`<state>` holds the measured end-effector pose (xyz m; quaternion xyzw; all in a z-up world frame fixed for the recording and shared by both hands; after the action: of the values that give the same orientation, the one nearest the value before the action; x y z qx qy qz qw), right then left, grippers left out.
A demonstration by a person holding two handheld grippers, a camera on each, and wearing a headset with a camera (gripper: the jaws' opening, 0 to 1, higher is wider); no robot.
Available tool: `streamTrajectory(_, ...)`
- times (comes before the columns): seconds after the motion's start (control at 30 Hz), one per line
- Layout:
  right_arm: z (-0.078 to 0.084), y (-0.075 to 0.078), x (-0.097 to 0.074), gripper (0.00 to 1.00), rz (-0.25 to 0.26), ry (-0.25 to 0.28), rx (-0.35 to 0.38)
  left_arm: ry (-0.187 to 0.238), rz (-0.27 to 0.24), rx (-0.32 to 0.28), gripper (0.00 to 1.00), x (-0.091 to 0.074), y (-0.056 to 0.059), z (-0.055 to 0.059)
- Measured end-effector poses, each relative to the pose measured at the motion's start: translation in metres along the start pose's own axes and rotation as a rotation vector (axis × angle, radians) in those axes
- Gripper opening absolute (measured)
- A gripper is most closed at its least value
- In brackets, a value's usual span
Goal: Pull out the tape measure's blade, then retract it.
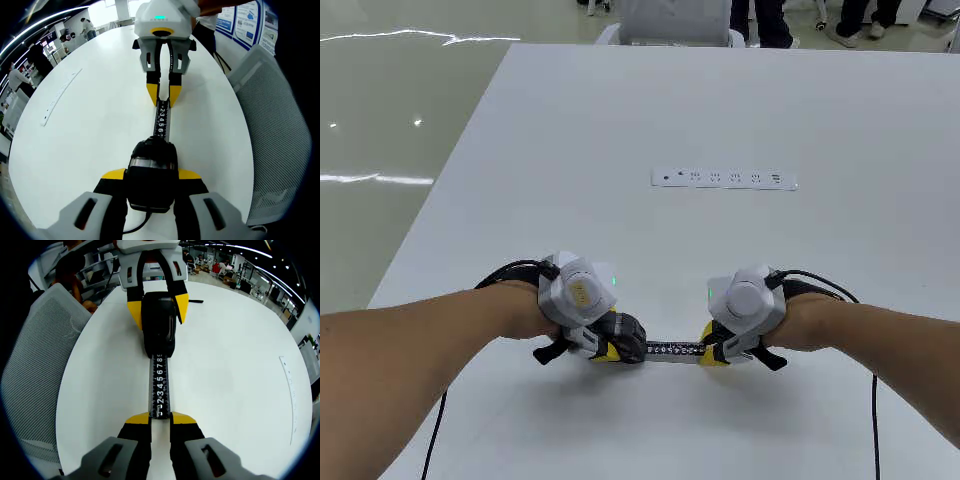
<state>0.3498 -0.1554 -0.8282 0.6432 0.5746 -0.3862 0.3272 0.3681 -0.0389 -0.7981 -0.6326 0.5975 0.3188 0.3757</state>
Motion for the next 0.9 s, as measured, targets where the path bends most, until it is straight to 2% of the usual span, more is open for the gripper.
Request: streamTrajectory(0.9,0.011,0.000,-0.006,0.11,0.011,0.002,0.021,-0.013,0.004,0.001,0.31,0.000,0.001,0.001)
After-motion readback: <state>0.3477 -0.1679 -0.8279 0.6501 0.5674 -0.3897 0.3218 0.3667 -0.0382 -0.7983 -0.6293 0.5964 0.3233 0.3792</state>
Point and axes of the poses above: the centre of the closed fingertips' face, and the gripper's own axes: x roughly forward along the fingers, y roughly to its right, z roughly out of its underside, the point moved 1 cm from there along -x, roughly backward along the fingers, and after that the axes turned 2 degrees about x, right-handed, at the moved point
